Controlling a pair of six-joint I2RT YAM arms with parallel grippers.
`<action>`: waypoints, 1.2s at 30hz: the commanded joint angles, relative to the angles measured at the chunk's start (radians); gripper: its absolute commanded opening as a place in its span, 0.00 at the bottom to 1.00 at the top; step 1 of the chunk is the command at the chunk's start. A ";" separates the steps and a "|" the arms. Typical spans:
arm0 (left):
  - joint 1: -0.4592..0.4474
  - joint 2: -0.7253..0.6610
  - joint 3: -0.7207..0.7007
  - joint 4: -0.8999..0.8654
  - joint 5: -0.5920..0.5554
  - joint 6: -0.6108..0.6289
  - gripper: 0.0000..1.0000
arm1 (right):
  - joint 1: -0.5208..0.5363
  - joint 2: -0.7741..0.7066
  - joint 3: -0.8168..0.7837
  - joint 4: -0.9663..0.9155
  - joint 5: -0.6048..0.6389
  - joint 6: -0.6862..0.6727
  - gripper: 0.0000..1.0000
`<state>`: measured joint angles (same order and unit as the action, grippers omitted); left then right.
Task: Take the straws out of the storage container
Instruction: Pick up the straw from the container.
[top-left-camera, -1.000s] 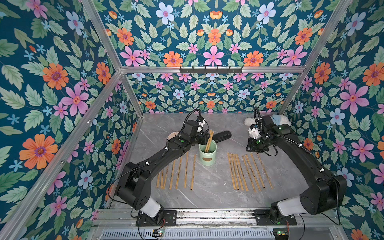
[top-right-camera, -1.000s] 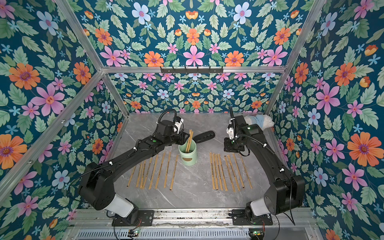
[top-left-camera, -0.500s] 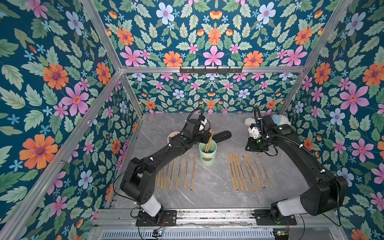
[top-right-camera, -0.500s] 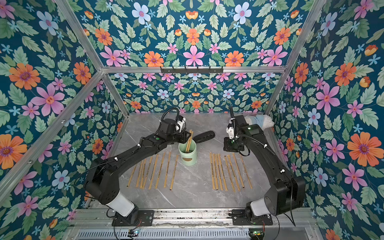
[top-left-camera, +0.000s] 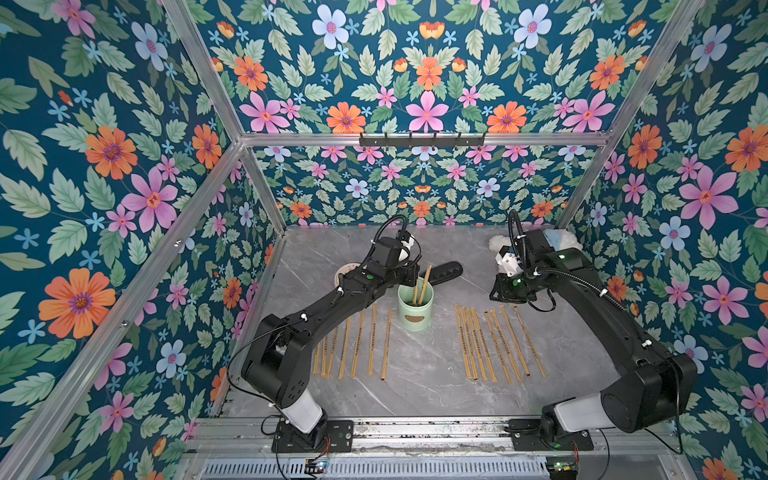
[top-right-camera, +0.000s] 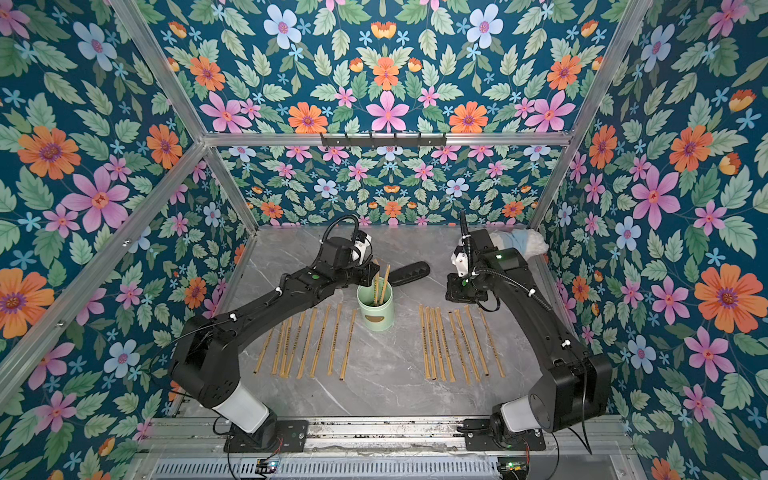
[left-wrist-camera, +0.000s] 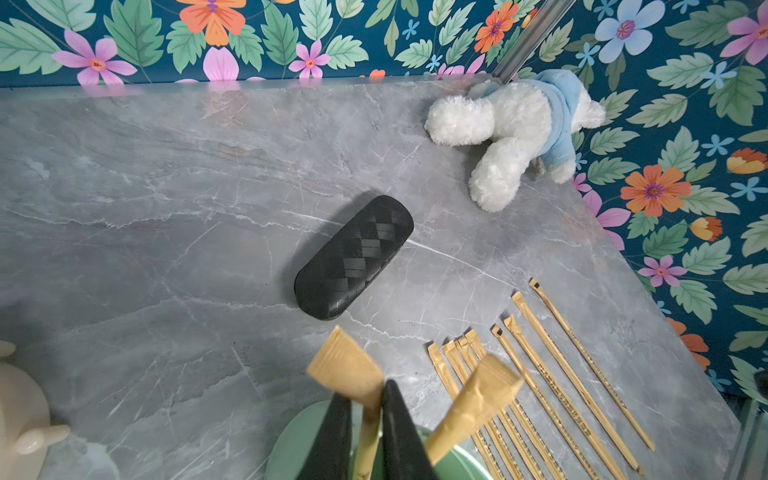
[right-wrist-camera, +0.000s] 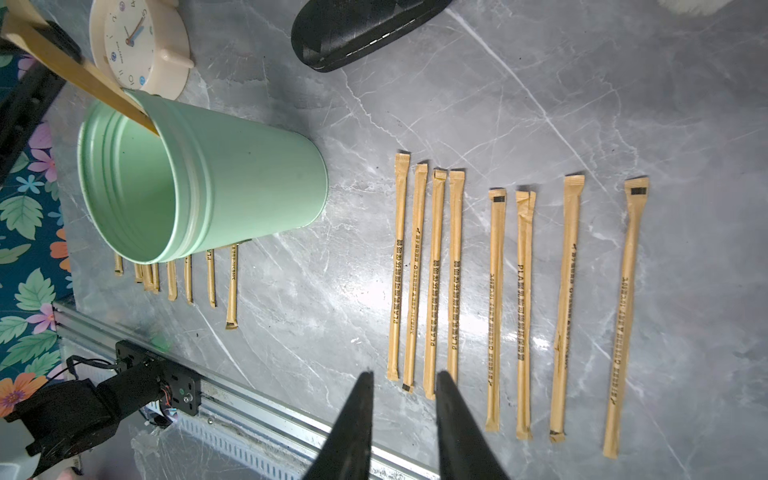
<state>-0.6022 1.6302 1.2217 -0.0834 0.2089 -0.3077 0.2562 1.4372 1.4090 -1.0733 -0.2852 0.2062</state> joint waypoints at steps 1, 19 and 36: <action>0.000 -0.010 -0.003 0.002 -0.009 0.015 0.12 | 0.007 -0.004 0.009 0.021 -0.034 0.002 0.29; 0.001 -0.159 0.026 -0.090 -0.086 0.018 0.07 | 0.049 0.022 0.073 0.085 -0.104 0.024 0.29; 0.044 -0.242 0.403 -0.607 -0.422 0.040 0.06 | 0.197 0.055 0.125 0.215 -0.054 -0.064 0.32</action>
<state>-0.5831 1.3804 1.5696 -0.5297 -0.1116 -0.2829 0.4397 1.4761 1.5242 -0.8993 -0.3618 0.1783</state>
